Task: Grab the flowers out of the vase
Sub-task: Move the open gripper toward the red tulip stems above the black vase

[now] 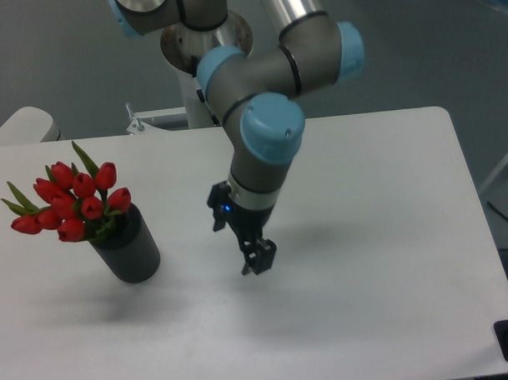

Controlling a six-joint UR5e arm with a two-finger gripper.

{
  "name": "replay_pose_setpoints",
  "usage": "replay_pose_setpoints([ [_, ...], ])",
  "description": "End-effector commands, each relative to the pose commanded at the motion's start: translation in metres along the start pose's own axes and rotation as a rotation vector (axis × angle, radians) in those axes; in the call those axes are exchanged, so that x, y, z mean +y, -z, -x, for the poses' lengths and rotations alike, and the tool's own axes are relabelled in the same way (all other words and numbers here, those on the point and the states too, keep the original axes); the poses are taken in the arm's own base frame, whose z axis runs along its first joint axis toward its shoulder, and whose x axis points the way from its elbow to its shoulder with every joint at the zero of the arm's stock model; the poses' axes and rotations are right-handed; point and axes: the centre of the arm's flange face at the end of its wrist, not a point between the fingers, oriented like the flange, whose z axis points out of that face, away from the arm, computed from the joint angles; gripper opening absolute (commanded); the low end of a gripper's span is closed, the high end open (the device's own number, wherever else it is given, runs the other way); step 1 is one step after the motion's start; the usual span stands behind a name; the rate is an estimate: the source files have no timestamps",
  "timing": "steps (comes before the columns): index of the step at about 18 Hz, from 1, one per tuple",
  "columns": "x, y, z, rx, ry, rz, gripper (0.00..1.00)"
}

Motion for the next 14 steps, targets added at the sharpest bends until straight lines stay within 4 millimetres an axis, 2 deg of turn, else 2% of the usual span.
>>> replay_pose_setpoints([
  [3, -0.005, 0.003, -0.025, 0.022, 0.009, -0.088, 1.00],
  [5, -0.013, -0.007, -0.038, 0.057, 0.018, -0.157, 1.00],
  [10, -0.026, -0.010, -0.049, 0.088, 0.076, -0.217, 1.00],
  [14, -0.043, -0.014, -0.055, 0.128, 0.100, -0.323, 1.00],
])
